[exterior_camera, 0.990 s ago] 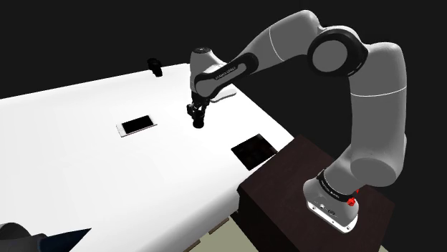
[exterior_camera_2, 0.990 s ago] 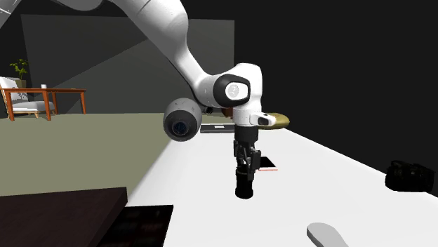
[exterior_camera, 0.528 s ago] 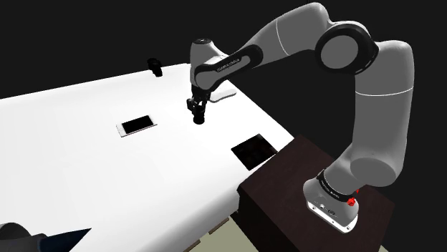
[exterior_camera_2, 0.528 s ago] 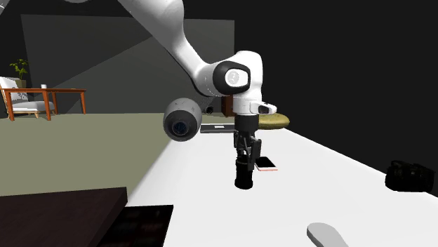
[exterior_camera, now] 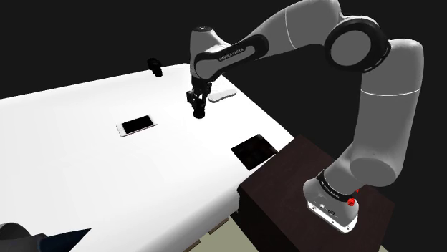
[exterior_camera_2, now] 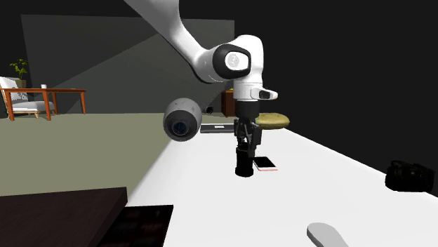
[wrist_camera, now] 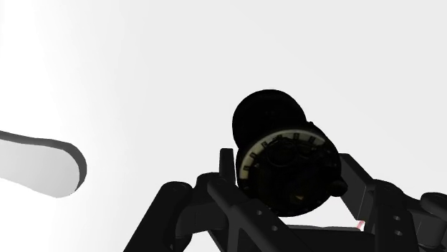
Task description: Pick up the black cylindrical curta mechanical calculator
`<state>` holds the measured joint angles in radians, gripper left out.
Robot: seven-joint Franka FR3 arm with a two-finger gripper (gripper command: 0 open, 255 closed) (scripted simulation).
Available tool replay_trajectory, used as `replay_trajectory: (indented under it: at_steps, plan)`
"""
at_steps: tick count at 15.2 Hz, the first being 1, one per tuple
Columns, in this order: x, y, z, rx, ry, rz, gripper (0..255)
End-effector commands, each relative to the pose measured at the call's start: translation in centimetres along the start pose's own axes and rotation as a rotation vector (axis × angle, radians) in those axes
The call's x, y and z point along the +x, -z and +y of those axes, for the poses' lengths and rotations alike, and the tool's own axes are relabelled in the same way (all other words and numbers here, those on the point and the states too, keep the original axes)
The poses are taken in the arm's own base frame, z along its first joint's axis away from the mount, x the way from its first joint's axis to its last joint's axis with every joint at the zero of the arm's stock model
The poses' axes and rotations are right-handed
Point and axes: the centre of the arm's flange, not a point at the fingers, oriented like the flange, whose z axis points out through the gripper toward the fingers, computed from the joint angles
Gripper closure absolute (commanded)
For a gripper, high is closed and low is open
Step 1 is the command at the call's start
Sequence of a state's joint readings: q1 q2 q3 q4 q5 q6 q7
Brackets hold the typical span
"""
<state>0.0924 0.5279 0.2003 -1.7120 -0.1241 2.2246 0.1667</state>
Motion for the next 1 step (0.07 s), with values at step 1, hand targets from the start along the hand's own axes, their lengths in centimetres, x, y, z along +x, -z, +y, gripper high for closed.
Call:
replay_trajectory:
  at_steps: [1]
  plan:
    - [-0.05, 0.23, 0.00, 0.000, 0.000, 0.000, 255]
